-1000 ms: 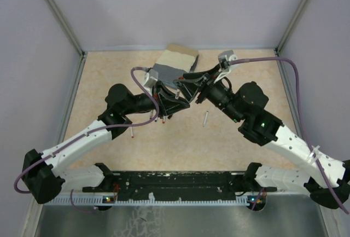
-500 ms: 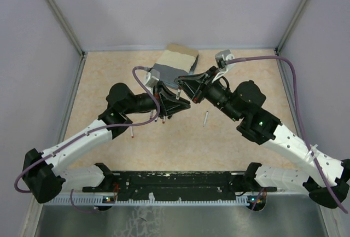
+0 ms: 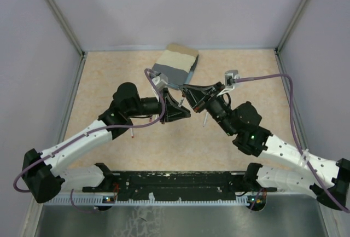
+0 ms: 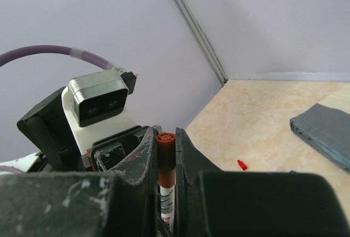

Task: Insert the pens into the pen caps
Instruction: Press the pen cap onto the pen, then place the pen at the center of the board.

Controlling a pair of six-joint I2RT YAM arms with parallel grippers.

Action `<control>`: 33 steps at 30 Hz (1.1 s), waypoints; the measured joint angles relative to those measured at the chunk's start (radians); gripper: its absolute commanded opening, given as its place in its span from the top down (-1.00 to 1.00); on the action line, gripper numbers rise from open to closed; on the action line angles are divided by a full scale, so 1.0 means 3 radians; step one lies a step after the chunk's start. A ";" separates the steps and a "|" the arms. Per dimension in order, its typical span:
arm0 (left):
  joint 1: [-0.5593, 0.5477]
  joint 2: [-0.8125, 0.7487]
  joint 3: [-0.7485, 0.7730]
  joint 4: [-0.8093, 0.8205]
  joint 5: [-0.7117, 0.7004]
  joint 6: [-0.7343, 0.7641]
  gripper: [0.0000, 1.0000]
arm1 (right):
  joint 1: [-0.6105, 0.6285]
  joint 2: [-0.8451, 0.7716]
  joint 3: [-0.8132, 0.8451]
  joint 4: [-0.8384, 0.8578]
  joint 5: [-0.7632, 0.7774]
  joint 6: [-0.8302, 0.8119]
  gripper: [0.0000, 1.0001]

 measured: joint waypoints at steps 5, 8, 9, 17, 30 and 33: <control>-0.0014 0.0000 0.0004 -0.0193 -0.0001 0.0022 1.00 | 0.0055 -0.0061 -0.0055 -0.0065 0.0202 0.0117 1.00; -0.0020 0.0000 0.0046 -0.0178 -0.0013 0.0028 1.00 | 0.0052 -0.0062 0.0130 -0.0323 0.0210 0.0098 1.00; -0.0025 0.0000 0.0062 -0.0153 -0.0023 0.0039 1.00 | 0.0034 -0.0062 0.0214 -0.0420 0.0181 0.0078 0.96; -0.0066 0.0018 0.0266 -0.0220 -0.0195 0.0223 1.00 | -0.0053 -0.0136 0.0664 -0.1001 0.0003 -0.0223 0.44; 0.0024 0.0146 0.0374 -0.0692 -0.0821 0.0401 1.00 | -0.0060 -0.0656 0.0472 -0.1499 0.0441 -0.0385 0.20; 0.0027 0.0370 0.0521 -0.1043 -0.1091 0.0427 1.00 | -0.0066 -0.0488 0.0416 -0.1832 0.0749 -0.0187 0.20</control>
